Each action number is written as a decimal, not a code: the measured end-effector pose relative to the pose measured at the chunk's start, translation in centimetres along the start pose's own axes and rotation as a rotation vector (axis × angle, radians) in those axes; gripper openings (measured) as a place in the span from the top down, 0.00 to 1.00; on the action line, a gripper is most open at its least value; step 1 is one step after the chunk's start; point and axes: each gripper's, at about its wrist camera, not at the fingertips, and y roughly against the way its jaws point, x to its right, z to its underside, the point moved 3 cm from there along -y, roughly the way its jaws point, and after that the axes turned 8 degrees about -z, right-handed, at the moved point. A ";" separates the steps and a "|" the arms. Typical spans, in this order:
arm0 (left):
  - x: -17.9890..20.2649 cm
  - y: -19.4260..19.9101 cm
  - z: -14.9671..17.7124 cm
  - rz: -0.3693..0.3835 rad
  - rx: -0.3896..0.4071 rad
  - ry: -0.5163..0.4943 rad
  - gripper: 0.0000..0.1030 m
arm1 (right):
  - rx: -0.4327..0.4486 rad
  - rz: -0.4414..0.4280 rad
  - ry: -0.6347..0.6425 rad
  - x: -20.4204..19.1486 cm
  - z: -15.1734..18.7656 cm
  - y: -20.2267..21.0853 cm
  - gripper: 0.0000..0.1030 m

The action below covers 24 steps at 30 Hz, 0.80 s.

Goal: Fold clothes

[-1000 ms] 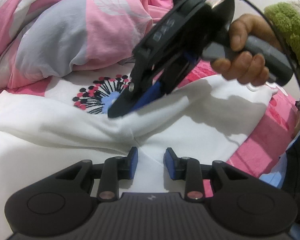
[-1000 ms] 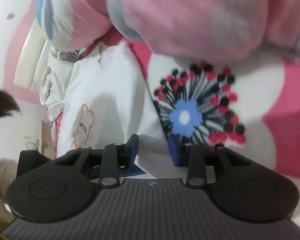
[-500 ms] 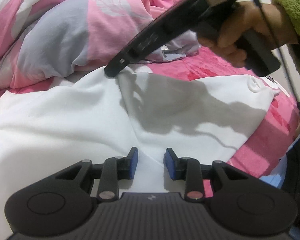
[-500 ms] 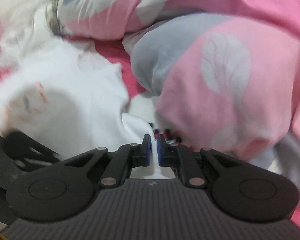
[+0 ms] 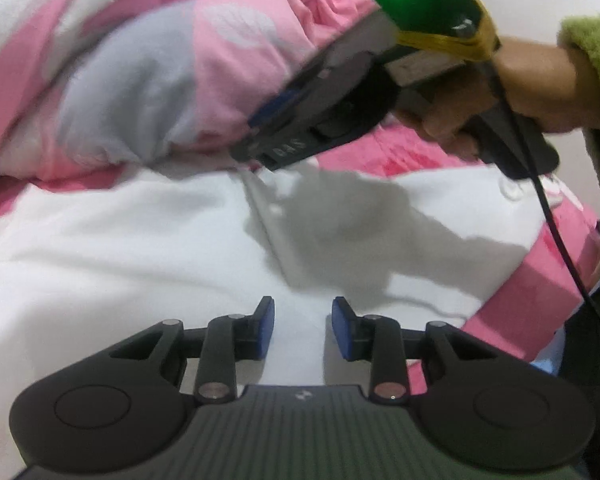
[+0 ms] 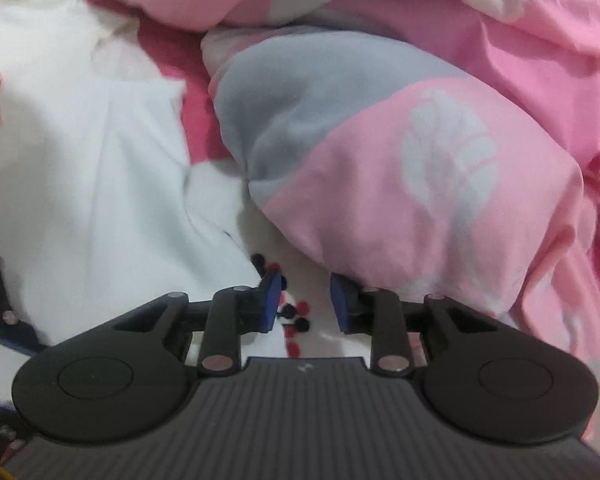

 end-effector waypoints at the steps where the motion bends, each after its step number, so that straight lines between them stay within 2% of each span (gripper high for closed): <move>1: -0.4 0.6 -0.2 -0.006 0.015 0.009 0.68 | 0.006 -0.037 -0.035 0.3 -0.2 0.2 0.73; 6: -3.5 1.3 -2.0 -0.072 0.074 0.055 0.68 | 0.027 -0.190 -0.172 0.3 -0.7 -0.8 0.73; 14: -8.2 -2.8 -3.7 -0.178 0.050 0.053 0.70 | -0.039 -0.278 -0.128 -1.4 -1.4 -3.8 0.72; 15: -8.7 -3.3 -3.6 -0.181 0.039 0.052 0.70 | -0.048 -0.292 -0.116 -1.5 -1.4 -3.8 0.76; 16: -8.9 -3.5 -3.3 -0.184 0.028 0.051 0.70 | -0.058 -0.306 -0.105 -1.6 -1.3 -3.7 0.89; 17: -9.1 -3.6 -3.1 -0.188 0.018 0.049 0.70 | -0.060 -0.304 -0.077 -1.8 -1.4 -3.4 0.95; 19: -9.3 -3.4 -2.6 -0.200 0.017 0.054 0.70 | -0.037 -0.265 -0.005 -2.5 -1.6 -2.4 0.96; 22: -9.6 -2.9 -2.1 -0.221 0.016 0.075 0.69 | 0.065 -0.115 0.038 -3.5 -1.7 -0.5 0.96; 24: -9.8 -2.6 -1.7 -0.235 0.016 0.089 0.69 | 0.104 -0.025 0.048 -4.4 -1.3 -0.3 0.96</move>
